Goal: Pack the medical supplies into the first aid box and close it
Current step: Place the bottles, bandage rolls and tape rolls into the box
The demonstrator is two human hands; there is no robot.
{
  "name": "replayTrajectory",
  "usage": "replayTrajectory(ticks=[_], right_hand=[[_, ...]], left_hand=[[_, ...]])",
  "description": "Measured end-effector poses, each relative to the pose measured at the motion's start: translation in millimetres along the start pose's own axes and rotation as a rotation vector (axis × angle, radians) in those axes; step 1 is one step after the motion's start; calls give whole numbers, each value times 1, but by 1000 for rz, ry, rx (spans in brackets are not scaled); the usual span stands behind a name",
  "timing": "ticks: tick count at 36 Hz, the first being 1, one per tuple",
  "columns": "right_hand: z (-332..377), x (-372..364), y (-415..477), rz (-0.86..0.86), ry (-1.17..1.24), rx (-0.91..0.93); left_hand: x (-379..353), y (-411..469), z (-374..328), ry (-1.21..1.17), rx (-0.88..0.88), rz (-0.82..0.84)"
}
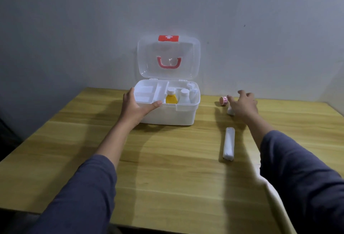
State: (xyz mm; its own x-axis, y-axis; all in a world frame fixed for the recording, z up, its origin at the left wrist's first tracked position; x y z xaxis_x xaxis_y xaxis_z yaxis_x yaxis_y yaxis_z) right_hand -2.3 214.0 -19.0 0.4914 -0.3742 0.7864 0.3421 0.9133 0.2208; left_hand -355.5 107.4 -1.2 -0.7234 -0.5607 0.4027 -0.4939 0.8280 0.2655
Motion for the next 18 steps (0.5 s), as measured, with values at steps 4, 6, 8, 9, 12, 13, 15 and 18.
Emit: replayTrajectory(ticks=[4, 6, 8, 9, 12, 13, 15, 18], right_hand=[[8, -11, 5, 44, -122, 40], [17, -19, 7, 66, -155, 87], [25, -26, 7, 85, -178, 138], [30, -30, 6, 97, -194, 167], [40, -41, 4, 144, -255, 252], [42, -45, 4, 158, -275, 284], [48, -51, 2, 171, -295, 351], [57, -55, -3, 192, -276, 422]], left_hand=[[-1, 1, 2, -5, 3, -10], [-2, 1, 4, -7, 8, -14], [-2, 0, 4, -16, 7, -20], [-2, 0, 4, -22, 5, -26], [-1, 0, 3, -30, -6, -35], [-1, 0, 3, -32, -11, -37], [-1, -1, 1, -36, -19, -40], [-1, -3, 1, -41, -23, -42]])
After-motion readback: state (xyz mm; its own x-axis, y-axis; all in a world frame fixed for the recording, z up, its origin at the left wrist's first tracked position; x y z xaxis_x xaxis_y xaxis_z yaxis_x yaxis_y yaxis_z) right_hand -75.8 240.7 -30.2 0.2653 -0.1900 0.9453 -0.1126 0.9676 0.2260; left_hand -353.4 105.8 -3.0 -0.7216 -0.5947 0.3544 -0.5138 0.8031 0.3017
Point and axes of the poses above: each hand's wrist, its own y-axis towards the middle knuckle, its own x-axis out of the back of the hand, z = x × y, the point moved 6 cm from there along y, towards the middle knuckle, and after that the axes turned 9 degrees about -z, right-handed, at the moved point
